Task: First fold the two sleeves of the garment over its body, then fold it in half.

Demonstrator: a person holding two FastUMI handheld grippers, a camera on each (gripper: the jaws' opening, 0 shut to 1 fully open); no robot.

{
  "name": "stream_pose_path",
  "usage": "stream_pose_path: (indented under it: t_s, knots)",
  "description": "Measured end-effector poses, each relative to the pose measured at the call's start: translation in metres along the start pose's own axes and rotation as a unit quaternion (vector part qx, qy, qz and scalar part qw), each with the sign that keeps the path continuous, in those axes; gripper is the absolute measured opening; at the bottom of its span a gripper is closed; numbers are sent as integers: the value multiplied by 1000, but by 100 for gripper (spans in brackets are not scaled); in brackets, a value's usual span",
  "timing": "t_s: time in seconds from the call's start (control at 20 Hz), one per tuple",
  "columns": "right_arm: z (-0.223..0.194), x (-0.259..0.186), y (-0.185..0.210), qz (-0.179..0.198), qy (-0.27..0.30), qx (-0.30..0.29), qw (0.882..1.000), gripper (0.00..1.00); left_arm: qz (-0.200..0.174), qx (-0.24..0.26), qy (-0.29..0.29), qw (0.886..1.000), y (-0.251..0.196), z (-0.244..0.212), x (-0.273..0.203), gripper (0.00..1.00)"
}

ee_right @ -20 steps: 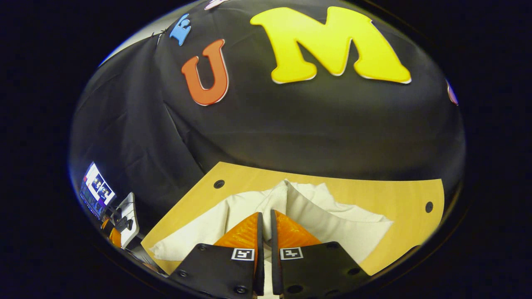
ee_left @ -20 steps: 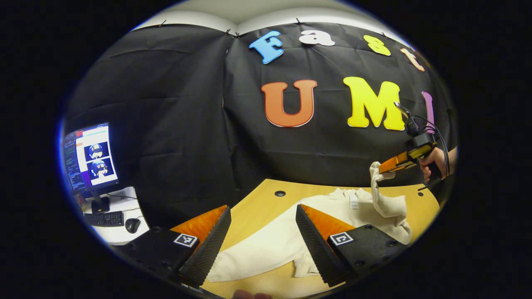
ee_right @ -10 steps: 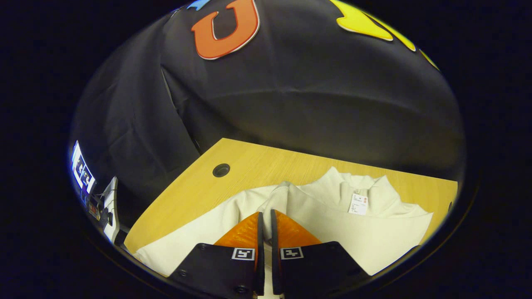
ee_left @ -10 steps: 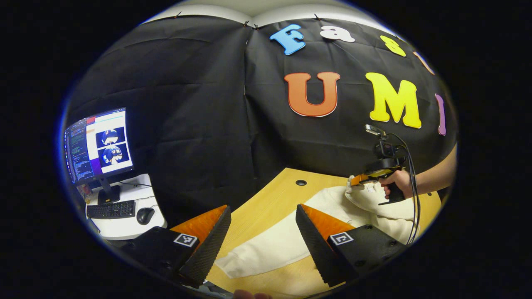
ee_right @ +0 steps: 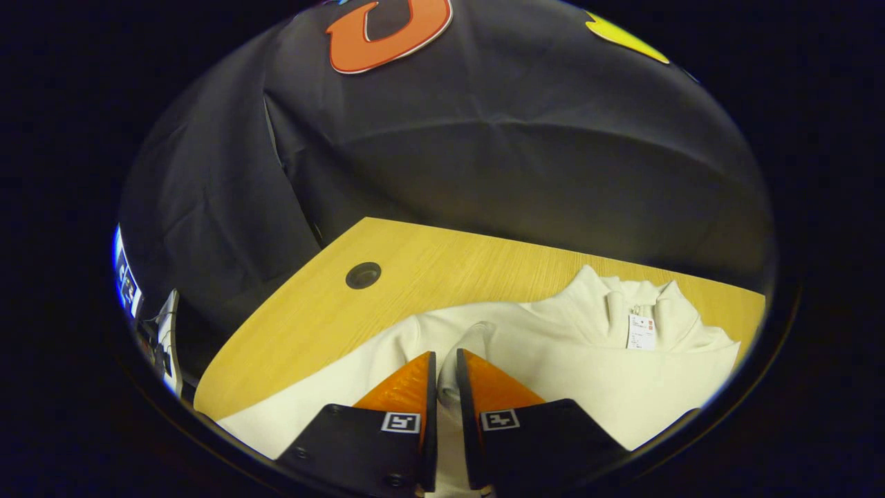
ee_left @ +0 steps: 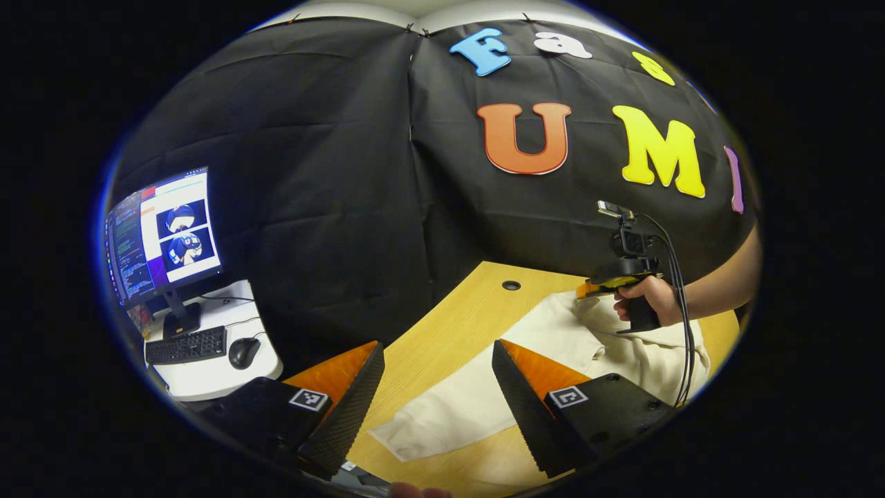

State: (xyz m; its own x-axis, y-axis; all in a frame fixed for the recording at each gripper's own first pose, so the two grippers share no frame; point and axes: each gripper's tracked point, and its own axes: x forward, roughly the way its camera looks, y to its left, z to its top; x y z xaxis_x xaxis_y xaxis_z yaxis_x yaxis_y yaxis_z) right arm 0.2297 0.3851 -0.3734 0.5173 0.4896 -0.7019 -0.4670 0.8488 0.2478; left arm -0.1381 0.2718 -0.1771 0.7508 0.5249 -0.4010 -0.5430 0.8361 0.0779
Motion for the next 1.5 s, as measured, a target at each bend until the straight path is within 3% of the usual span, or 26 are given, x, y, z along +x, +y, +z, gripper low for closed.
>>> stream_pose_path:
  t_s: [0.1, 0.15, 0.25, 0.7, 0.75, 0.95, 1.2, 1.5]
  knots:
    - [7, -13, 8, 14, -10, -3, 1000, 32, 1, 1, -1, 1000, 1, 0, 0, 99]
    - [13, -22, 9, 17, -19, -3, 1000, 55, 0, 6, -4, 1000, 1, -1, 0, 99]
    - [25, -43, 5, 14, -41, -1, 999, 72, -4, 13, -8, 1000, 3, -2, -1, 99]
    - [50, -182, -4, 14, -135, 1, 991, 73, -47, 37, -34, 998, 0, -2, -15, 99]
    - [51, -202, -5, 12, -150, -6, 989, 79, -49, 45, -34, 997, 3, -6, -17, 99]
    - [48, -289, -1, 10, -202, -25, 979, 83, -57, 64, -27, 996, 15, -16, -23, 99]
    - [23, -373, 6, 19, -222, -65, 973, 83, -86, 75, 10, 993, 21, -42, -26, 99]
    - [14, -441, 12, 3, -246, -125, 961, 87, -142, 100, 62, 983, 23, -84, -24, 99]
